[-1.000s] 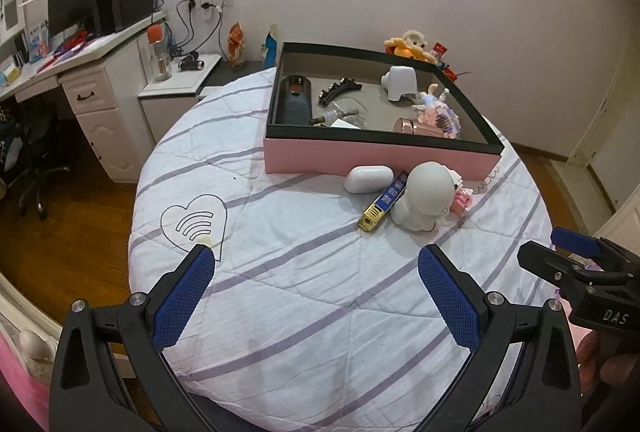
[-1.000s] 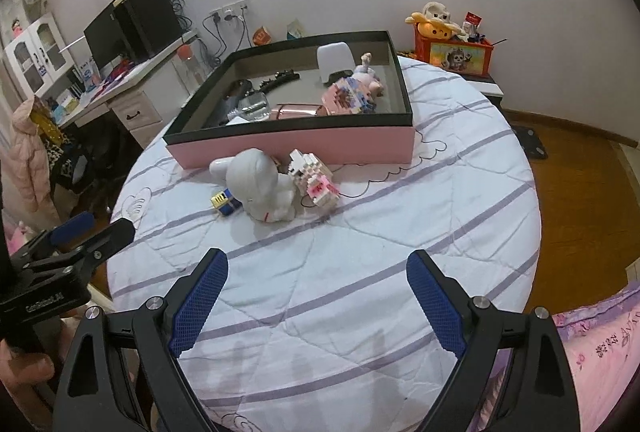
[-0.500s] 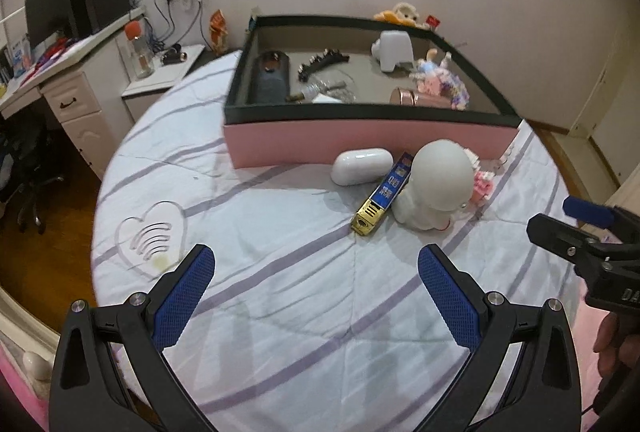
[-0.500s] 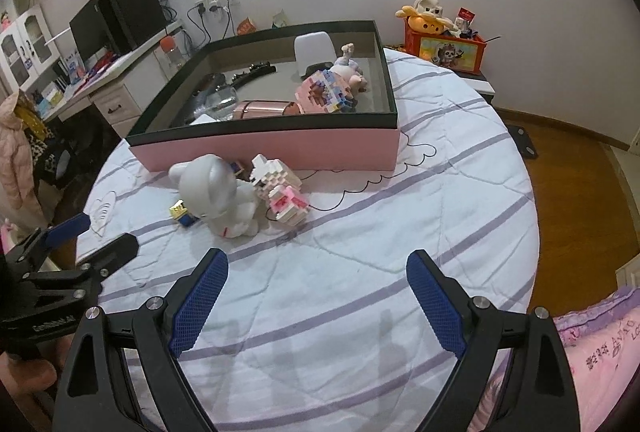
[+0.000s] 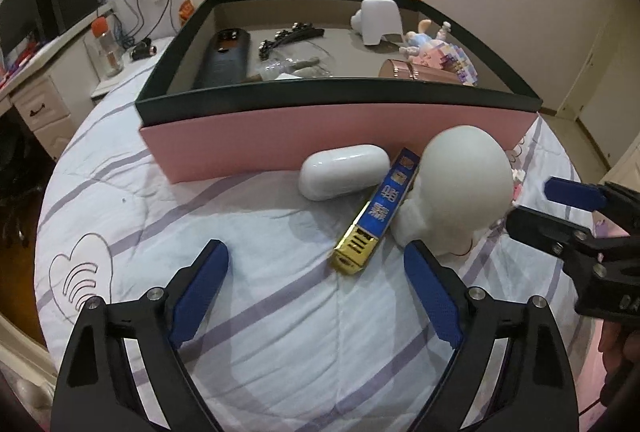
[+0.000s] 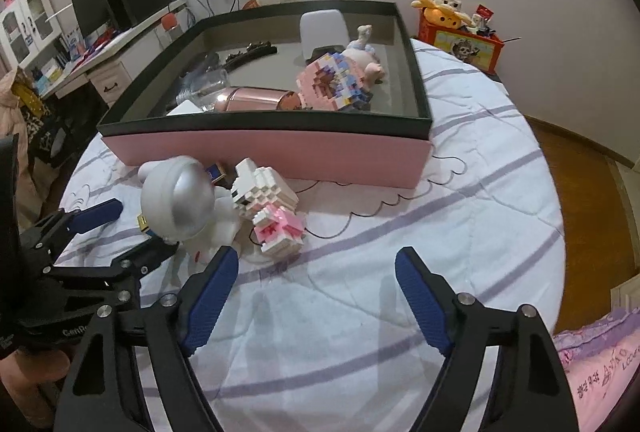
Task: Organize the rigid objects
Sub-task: 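Grasp the gold-blue lighter with the left tool while the right tool grasps the white-pink block figure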
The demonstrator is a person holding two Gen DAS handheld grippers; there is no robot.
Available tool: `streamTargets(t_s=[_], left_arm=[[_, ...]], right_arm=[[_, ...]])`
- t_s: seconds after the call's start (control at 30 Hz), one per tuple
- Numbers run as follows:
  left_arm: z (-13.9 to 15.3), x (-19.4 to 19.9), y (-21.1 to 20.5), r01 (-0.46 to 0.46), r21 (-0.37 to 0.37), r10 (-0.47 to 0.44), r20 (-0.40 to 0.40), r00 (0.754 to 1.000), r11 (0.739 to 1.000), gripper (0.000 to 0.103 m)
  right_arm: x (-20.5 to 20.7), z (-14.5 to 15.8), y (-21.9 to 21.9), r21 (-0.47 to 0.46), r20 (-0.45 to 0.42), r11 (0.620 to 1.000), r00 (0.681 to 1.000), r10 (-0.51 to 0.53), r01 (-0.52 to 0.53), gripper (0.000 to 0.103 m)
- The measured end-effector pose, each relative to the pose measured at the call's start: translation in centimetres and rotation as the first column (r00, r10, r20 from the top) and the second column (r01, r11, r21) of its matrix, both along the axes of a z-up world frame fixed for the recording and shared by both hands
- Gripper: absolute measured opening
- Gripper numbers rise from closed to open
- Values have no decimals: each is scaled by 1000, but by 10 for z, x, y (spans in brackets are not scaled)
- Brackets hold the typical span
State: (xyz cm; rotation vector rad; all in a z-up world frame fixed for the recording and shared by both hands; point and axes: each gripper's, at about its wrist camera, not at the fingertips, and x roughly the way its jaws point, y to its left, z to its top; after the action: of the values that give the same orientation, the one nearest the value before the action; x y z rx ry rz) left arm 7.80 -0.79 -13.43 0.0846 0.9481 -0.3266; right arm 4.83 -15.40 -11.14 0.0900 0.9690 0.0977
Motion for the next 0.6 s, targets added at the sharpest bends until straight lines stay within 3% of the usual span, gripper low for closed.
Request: streamTargets(t_s=[0.17, 0.27, 0.4, 0.53, 0.6], left_arm=[[1, 1, -6, 35, -10, -35, 6, 999, 999, 73], [3, 1, -6, 58, -41, -58, 3, 998, 997, 58], [4, 0, -4, 76, -76, -77, -11, 997, 994, 27], [3, 1, -1, 83, -91, -85, -19, 996, 992, 27], [3, 5, -6, 83, -73, -84, -9, 996, 994, 35]], right_arm=[[8, -3, 3, 10, -1, 1000, 1000, 11, -11, 68], [11, -3, 4, 19, -1, 1000, 1000, 21, -21, 61], [13, -3, 7, 31, -1, 998, 999, 50, -50, 48], [14, -4, 8, 32, -2, 998, 998, 60, -60, 48], [19, -6, 9, 32, -5, 998, 998, 57, -57, 48]])
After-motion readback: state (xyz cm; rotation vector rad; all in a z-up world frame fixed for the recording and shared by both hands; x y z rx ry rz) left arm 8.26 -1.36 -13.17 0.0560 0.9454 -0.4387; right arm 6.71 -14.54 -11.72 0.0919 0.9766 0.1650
